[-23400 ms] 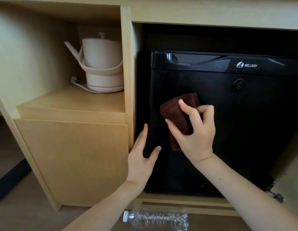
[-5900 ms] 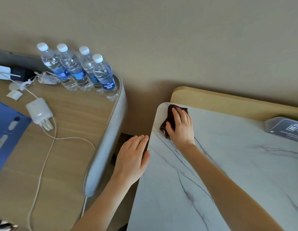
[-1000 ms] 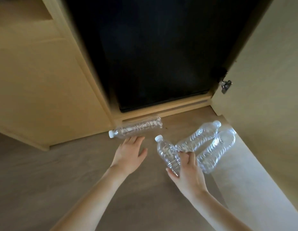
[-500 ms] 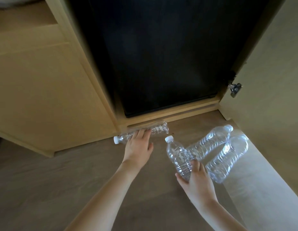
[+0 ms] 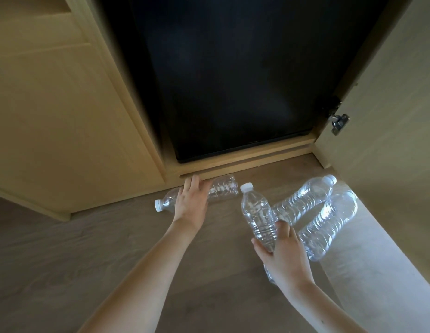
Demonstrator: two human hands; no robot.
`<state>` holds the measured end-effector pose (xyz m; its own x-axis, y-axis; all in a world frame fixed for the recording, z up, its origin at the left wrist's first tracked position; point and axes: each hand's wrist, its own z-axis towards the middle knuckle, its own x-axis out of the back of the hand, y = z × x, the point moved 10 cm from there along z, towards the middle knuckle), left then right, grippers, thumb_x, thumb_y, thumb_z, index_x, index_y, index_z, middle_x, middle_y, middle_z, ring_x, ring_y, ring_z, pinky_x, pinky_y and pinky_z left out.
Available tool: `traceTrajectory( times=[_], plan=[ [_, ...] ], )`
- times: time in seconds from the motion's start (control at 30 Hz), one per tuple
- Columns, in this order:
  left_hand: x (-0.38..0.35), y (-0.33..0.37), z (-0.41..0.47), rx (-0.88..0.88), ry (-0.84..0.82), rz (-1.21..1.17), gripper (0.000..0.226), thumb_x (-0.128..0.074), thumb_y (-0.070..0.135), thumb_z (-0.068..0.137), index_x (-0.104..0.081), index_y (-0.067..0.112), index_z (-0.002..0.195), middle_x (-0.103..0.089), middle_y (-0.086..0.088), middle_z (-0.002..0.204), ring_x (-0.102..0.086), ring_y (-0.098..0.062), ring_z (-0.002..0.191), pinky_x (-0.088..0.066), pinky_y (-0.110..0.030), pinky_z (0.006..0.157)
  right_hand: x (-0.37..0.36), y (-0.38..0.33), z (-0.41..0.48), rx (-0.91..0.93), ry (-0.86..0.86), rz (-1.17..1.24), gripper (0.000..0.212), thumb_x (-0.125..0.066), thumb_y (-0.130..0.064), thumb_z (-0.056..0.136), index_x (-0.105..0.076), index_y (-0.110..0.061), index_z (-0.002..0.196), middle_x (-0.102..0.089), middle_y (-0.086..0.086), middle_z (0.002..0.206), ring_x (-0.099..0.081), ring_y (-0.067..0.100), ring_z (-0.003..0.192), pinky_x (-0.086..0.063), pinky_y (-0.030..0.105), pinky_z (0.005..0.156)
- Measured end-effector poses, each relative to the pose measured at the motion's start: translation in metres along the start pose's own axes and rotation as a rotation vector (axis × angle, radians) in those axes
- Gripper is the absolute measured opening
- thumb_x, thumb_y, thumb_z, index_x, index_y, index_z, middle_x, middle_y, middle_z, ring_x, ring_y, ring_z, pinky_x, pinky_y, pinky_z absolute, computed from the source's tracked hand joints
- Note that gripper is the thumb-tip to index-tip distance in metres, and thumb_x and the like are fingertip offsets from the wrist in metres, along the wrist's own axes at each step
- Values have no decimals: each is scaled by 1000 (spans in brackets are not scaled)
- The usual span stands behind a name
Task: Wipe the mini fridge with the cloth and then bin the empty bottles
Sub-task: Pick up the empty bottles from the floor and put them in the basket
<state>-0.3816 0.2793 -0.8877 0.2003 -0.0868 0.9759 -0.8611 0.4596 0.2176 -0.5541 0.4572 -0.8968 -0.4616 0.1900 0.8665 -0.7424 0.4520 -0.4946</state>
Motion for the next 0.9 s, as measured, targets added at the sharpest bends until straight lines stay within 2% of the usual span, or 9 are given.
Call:
traceTrajectory(
  times=[0.17, 0.3, 0.43, 0.53, 0.6, 0.7, 0.8, 0.87, 0.9],
  plan=[
    [2, -4, -22, -90, -48, -63, 62, -54, -3, 89, -43, 26, 143, -51, 4, 136, -39, -21, 130, -25, -30, 111, 1, -2, -1, -19, -7, 41, 63, -75, -44, 82, -50, -5, 125, -62, 13, 117, -60, 33, 111, -48, 32, 84],
    [3, -1, -40, -197, -83, -72, 68, -52, -13, 84, -47, 25, 140, -52, 6, 135, -41, -20, 130, -17, -25, 113, -3, -7, 0, 0, -35, 20, 61, -77, -39, 81, -51, -1, 122, -63, 16, 114, -61, 35, 109, -48, 33, 82],
    [3, 2, -49, -250, -116, -109, 71, -49, -20, 81, -50, 21, 139, -49, 3, 143, -39, -20, 136, -20, -24, 114, -6, -12, -1, -4, -71, 15, 62, -76, -39, 82, -51, 0, 123, -61, 17, 117, -58, 36, 113, -48, 38, 89],
    [15, -3, -56, -213, -91, -204, 77, -47, -21, 78, -48, 21, 143, -45, 4, 148, -37, -20, 137, -29, -28, 112, -7, -17, -1, -6, -84, 16, 61, -77, -37, 82, -53, 2, 122, -61, 19, 115, -58, 39, 112, -47, 40, 90],
    [28, -15, -63, -63, 22, -345, 69, -52, -13, 80, -50, 20, 140, -49, 4, 140, -41, -18, 130, -39, -30, 104, -7, -20, -1, -3, -99, 16, 60, -77, -37, 83, -53, 3, 121, -61, 20, 113, -58, 39, 111, -47, 40, 90],
    [25, -48, -89, 429, 207, -696, 41, -70, 13, 83, -53, 20, 120, -54, 8, 116, -52, -16, 110, -41, -26, 82, -9, -23, -2, 3, -121, 19, 60, -75, -39, 83, -52, 0, 123, -61, 17, 114, -58, 36, 111, -46, 38, 90],
    [-26, -59, -113, 906, 22, -1020, 49, -76, 44, 78, -52, 15, 109, -61, -5, 109, -60, -22, 101, -44, -32, 77, -12, -27, -6, 17, -140, 18, 57, -76, -38, 83, -53, 0, 119, -61, 16, 111, -58, 37, 109, -45, 38, 88],
    [-47, -53, -114, 1021, -98, -1139, 64, -75, 53, 77, -55, 10, 119, -64, -14, 112, -63, -29, 103, -53, -38, 86, -14, -30, -10, 24, -157, 19, 56, -76, -38, 83, -54, 0, 117, -61, 16, 109, -58, 36, 108, -45, 37, 88],
    [-53, -51, -113, 1043, -120, -1152, 69, -75, 55, 76, -55, 9, 123, -65, -13, 113, -64, -29, 104, -54, -41, 92, -15, -31, -12, 27, -164, 20, 56, -76, -38, 83, -53, -1, 118, -61, 15, 109, -58, 35, 108, -45, 37, 88]
  ],
)
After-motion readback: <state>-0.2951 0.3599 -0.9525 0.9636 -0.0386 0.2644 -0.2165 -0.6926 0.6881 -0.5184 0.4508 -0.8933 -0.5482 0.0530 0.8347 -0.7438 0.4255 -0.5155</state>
